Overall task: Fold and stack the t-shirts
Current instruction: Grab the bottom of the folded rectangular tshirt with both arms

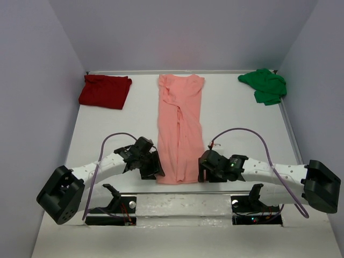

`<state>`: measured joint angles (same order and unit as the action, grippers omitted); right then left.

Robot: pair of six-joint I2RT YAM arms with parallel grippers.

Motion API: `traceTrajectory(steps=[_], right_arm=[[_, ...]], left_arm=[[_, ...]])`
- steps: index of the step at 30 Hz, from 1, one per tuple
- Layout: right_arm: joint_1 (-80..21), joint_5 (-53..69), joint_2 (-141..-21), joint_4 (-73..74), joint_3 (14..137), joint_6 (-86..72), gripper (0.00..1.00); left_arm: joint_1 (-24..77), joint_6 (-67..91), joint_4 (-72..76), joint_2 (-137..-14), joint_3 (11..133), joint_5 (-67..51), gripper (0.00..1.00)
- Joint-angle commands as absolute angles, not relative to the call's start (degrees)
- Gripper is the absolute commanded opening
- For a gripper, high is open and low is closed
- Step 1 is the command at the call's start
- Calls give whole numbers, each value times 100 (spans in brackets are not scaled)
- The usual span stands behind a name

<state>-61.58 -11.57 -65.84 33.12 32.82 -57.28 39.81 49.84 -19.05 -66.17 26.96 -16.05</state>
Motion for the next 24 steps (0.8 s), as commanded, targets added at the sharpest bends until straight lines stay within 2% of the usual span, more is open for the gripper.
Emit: traceTrajectory(steps=[1,24], right_arm=[[-6179,-1582,-6820,3067,3313,-5958,78],[-5669,-1037,-7251,2303,3103,-5994,77]], left_arm=[[4052,5036,-1600,-6768,2514,-1845,61],[4386,5423,-1723,-6398,2347,-1872,61]])
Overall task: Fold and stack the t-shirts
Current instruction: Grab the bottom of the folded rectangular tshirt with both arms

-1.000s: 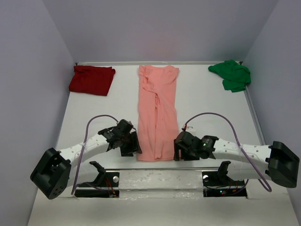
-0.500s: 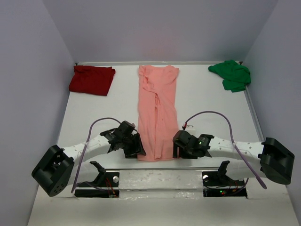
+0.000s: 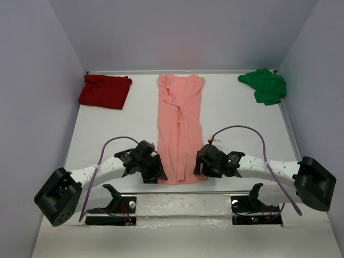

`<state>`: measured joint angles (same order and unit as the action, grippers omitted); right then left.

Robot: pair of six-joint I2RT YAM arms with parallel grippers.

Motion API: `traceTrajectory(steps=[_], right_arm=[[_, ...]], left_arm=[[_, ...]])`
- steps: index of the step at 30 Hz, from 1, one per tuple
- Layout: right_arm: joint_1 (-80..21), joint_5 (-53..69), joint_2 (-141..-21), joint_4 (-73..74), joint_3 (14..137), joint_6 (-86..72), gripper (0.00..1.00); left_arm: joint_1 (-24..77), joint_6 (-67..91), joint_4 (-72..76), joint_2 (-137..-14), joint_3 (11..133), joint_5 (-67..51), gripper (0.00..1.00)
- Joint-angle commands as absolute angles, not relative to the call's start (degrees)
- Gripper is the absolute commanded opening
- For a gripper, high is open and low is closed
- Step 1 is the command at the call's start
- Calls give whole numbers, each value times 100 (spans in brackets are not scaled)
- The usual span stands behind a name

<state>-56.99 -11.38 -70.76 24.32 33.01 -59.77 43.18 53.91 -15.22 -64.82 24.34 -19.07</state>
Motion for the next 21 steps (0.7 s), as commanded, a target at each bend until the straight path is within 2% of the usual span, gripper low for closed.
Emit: traceTrajectory(steps=[1,4,5,21], right_arm=[[-5669,-994,-7260,2294,3085,-6012,77],[-5669,-880,-7181,2215,2953,-6126,76],[-5669,-740,-7111,2224,2901,-6213,71],[-6117,-1344,-7269,3023,3454,-6732,70]], left_arm=[[4394,5432,-1714,-6407,2338,-1872,61],[4412,5440,-1705,-6416,2329,-1889,61],[4403,5475,-1644,-6399,2329,-1933,59],[4421,5344,-1362,-6759,2417,-2144,52]])
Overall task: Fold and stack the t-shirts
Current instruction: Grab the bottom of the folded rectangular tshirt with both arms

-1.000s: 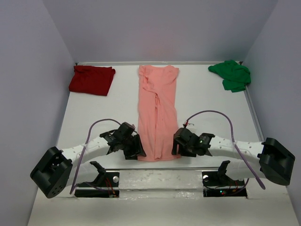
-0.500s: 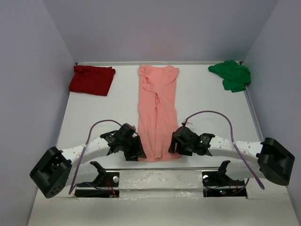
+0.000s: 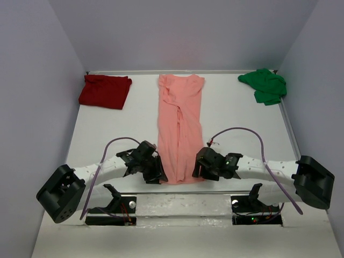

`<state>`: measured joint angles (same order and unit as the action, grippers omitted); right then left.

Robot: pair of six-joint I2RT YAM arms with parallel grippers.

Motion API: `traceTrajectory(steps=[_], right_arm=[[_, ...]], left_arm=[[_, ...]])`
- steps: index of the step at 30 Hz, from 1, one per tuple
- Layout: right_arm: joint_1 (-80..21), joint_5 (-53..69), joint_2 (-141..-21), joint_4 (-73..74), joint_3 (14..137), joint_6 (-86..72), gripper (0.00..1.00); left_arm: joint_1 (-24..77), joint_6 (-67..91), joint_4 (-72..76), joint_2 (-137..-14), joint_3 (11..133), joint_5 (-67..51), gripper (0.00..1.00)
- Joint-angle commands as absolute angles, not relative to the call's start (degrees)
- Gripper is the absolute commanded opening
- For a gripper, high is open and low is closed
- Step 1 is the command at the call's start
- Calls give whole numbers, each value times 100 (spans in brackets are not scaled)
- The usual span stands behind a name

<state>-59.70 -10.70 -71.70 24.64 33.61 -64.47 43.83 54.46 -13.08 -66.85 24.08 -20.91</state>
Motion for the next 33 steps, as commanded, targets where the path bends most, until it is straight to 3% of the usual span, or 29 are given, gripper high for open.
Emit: traceTrajectory(steps=[1,13,19,33], right_arm=[[-6169,-1371,-7251,3093,3463,-6793,70],[-6170,-1503,-7040,3208,3296,-7119,68],[-6170,-1459,-7163,3024,3235,-7128,53],[-6170,-1398,-7189,2909,3208,-7093,49]], left_arm=[[4421,5318,-1345,-6785,2417,-2145,52],[4421,5229,-1353,-6820,2391,-2162,51],[4421,5247,-1415,-6715,2355,-2180,50],[4421,5194,-1652,-6662,2417,-2145,50]])
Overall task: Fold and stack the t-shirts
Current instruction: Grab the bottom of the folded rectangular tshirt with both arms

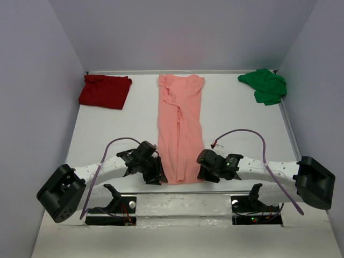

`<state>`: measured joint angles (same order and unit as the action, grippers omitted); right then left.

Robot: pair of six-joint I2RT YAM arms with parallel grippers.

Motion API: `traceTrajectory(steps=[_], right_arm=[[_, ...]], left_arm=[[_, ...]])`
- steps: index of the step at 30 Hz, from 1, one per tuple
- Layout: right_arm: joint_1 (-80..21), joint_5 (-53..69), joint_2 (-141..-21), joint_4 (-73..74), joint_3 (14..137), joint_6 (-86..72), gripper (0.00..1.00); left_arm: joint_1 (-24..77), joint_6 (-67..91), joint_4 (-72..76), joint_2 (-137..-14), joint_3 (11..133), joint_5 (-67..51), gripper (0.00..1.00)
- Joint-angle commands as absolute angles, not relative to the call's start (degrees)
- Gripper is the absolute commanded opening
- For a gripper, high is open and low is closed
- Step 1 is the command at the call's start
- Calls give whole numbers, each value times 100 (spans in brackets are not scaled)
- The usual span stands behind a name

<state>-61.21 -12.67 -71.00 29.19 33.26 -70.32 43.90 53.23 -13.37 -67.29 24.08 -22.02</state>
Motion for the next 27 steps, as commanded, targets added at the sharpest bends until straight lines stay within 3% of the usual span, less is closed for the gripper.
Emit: traceTrajectory(steps=[1,13,27], right_arm=[[-6170,-1406,-7198,2909,3217,-7093,49],[-6223,-1380,-7312,2874,3225,-7058,39],[-6223,-1345,-7242,2830,3155,-7084,39]], left_arm=[[4421,5203,-1705,-6645,2426,-2145,50],[4421,5300,-1775,-6469,2312,-2118,49],[4421,5282,-1424,-6776,2373,-2162,45]])
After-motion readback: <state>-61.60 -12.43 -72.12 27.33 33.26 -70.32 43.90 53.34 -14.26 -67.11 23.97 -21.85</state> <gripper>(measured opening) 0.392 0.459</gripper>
